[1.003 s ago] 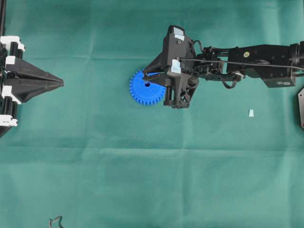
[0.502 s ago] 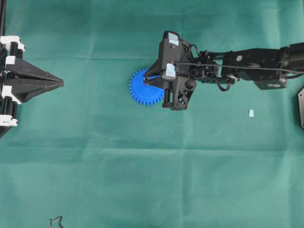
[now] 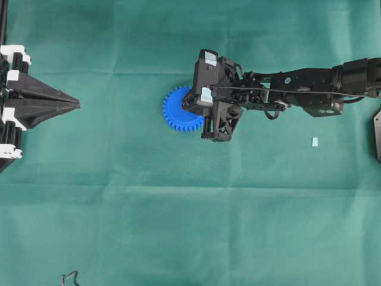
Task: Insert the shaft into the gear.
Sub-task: 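Lower the shaft into the gear's centre hole with the right gripper, then open the right gripper to release the shaft and pull back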
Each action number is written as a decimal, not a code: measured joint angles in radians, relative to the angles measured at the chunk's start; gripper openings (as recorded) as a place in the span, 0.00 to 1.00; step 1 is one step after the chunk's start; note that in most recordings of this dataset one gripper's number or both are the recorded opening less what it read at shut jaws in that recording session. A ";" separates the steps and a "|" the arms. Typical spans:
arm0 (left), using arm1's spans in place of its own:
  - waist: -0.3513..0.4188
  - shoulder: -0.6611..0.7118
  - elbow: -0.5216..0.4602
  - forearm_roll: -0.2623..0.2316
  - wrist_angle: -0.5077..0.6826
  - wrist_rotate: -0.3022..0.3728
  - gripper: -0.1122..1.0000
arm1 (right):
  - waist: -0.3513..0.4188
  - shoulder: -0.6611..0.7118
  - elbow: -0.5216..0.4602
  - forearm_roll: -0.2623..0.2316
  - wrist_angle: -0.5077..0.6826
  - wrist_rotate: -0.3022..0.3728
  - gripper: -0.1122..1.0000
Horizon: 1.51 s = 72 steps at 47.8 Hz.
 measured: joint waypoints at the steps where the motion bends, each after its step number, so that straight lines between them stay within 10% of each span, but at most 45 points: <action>1: 0.000 0.000 0.000 0.000 0.000 0.000 0.10 | 0.000 0.000 0.000 -0.002 0.000 0.000 0.25; 25: 0.000 0.000 0.000 -0.002 0.000 0.000 0.10 | 0.000 0.002 0.002 0.002 0.002 0.000 0.27; 41: 0.000 0.000 0.000 -0.002 0.000 0.002 0.10 | -0.008 0.002 0.002 0.012 0.000 0.006 0.98; 72: 0.000 0.000 0.000 0.000 0.002 0.002 0.10 | -0.002 -0.072 -0.006 0.014 0.061 0.000 0.95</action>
